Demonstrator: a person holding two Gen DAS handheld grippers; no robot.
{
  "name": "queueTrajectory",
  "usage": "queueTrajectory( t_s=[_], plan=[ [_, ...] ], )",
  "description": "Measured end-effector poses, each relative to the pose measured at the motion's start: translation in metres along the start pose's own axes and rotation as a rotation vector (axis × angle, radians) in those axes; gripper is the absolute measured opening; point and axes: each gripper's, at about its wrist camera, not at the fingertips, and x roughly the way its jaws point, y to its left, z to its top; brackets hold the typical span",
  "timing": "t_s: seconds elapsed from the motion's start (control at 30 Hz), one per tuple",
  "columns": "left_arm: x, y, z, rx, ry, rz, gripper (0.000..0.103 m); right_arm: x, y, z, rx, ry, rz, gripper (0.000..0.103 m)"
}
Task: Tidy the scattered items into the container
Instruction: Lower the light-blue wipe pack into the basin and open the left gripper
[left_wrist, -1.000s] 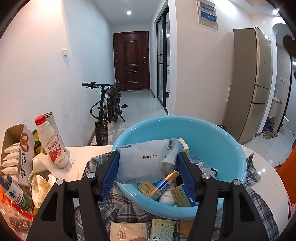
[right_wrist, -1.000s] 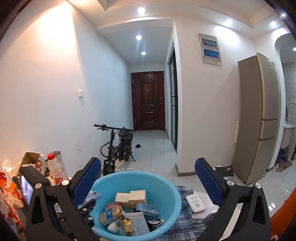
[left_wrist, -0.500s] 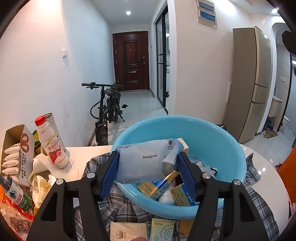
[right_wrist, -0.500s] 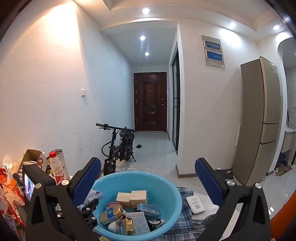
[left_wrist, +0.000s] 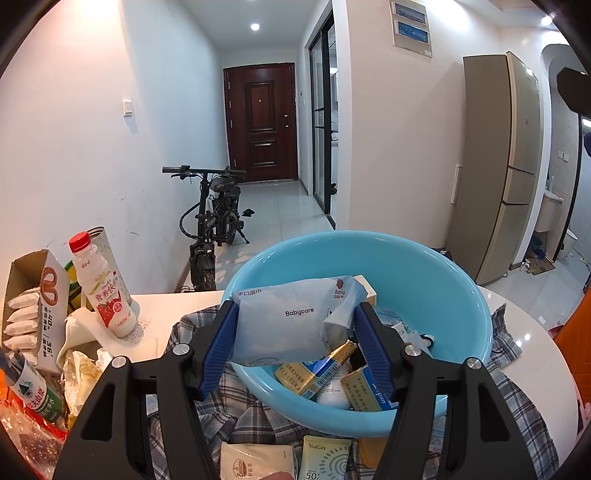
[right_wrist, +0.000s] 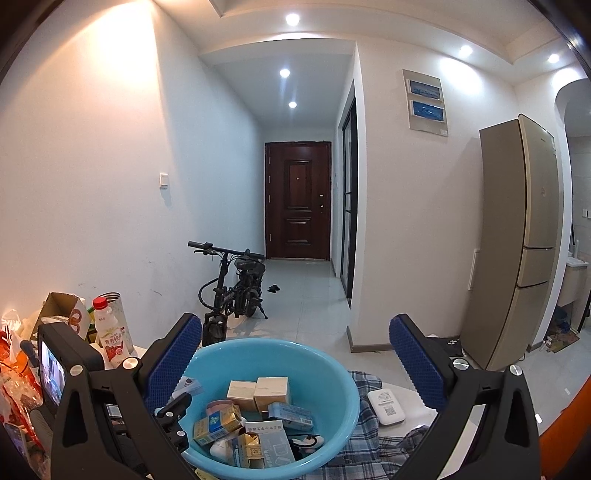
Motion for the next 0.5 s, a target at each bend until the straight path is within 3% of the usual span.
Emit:
queueTrajectory(
  t_s=[0.2,0.23,0.3,0.5],
  plan=[
    [-0.0007,-0.0028,-0.0002,0.008,-0.006,-0.006,0.064,0.0043,0.0021,-0.0024,-0.007,0.009,0.002,0.103],
    [-0.0005,-0.0027,-0.0001,0.008,-0.003,-0.007,0.068,0.0042,0.0032,-0.0027,-0.009,0.009,0.003,0.103],
    [0.0000,-0.0023,0.0001,0.007,0.002,-0.002,0.103,0.0045,0.0042,-0.0031,-0.011,0.010,0.005,0.103],
    [-0.0006,-0.0028,-0.0001,0.023,-0.021,0.008,0.103,0.0033,0.0052,-0.0039,-0.015,0.009,0.002,0.103]
  ],
)
